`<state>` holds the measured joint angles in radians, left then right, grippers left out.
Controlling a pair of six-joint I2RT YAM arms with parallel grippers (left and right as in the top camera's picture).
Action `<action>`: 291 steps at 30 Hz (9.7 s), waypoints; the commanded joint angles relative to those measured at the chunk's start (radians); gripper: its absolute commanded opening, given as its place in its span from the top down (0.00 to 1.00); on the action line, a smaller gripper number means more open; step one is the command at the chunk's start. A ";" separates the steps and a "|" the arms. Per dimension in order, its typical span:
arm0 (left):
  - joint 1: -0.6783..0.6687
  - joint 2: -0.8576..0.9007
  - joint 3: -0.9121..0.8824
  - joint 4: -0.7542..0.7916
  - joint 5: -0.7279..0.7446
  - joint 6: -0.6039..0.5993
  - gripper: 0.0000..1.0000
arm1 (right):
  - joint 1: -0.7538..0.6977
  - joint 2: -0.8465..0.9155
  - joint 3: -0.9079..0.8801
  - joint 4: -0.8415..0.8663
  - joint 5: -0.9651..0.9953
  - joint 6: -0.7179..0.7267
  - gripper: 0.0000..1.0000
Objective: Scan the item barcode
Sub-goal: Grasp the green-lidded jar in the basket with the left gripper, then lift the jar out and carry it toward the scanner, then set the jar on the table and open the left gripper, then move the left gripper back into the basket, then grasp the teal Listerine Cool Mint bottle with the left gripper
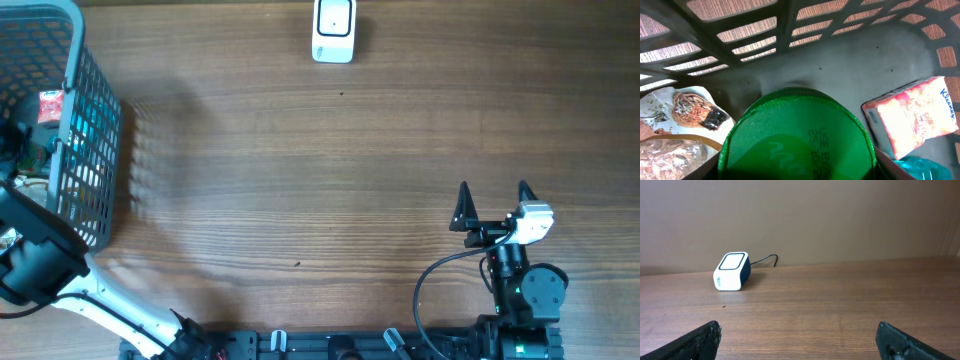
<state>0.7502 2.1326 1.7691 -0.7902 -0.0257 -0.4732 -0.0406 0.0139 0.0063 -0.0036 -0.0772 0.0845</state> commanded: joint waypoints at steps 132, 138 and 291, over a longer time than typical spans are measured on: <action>-0.861 -0.437 0.309 -0.331 -0.031 -0.083 0.00 | -0.003 -0.002 0.000 0.003 0.010 -0.006 0.00; -0.378 -0.497 0.411 -0.521 0.135 -0.026 0.00 | -0.003 0.000 0.000 0.003 0.010 -0.006 0.00; -0.039 0.086 -0.234 0.203 0.423 1.324 0.31 | -0.003 0.000 0.000 0.003 0.010 -0.006 0.00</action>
<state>0.7136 2.1658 1.5578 -0.5625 0.4030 0.8486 -0.0402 0.0139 0.0063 -0.0036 -0.0772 0.0845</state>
